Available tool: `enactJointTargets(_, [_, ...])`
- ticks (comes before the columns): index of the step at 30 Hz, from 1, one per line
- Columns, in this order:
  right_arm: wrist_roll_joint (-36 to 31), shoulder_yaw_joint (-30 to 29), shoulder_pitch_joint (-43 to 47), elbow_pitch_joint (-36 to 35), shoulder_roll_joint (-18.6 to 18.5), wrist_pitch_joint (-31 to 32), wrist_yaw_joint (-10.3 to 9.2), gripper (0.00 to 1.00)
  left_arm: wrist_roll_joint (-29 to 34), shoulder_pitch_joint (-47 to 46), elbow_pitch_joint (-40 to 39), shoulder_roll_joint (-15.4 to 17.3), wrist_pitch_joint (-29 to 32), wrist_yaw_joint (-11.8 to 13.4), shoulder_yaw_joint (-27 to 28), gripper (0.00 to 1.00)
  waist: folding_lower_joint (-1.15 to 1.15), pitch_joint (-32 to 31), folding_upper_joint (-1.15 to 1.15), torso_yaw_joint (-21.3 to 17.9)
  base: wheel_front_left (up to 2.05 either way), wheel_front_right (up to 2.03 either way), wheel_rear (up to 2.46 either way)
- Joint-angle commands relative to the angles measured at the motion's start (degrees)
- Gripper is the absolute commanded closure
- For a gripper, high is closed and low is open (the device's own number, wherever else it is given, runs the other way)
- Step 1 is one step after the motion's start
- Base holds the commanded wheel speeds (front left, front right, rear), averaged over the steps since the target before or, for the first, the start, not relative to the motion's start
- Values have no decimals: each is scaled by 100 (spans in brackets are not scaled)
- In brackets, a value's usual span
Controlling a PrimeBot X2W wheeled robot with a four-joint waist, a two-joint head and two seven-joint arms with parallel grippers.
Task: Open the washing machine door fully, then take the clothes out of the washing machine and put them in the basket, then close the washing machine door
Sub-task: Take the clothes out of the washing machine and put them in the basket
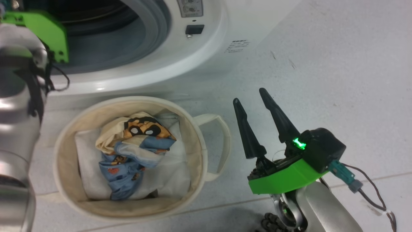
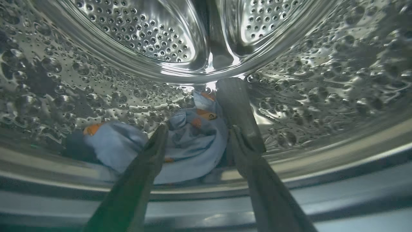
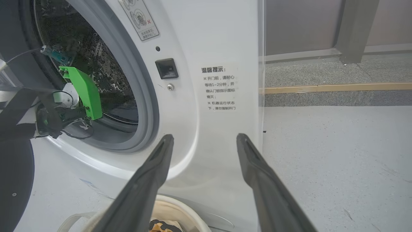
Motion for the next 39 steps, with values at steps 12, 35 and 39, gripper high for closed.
enactJointTargets(12, [170,-22,-47,-393,89,-71,23,0,414,-1066,275,515,1144,427,-345,0,0,488,0,-335,0,0,0])
enactJointTargets(35, [213,-122,-60,-288,90,-71,23,0,402,-1100,323,575,1600,695,-597,100,0,427,0,-211,0,0,0])
enactJointTargets(39, [214,-108,-107,-229,90,-71,23,0,205,-873,320,444,1224,580,-486,100,0,213,0,-94,0,0,0])
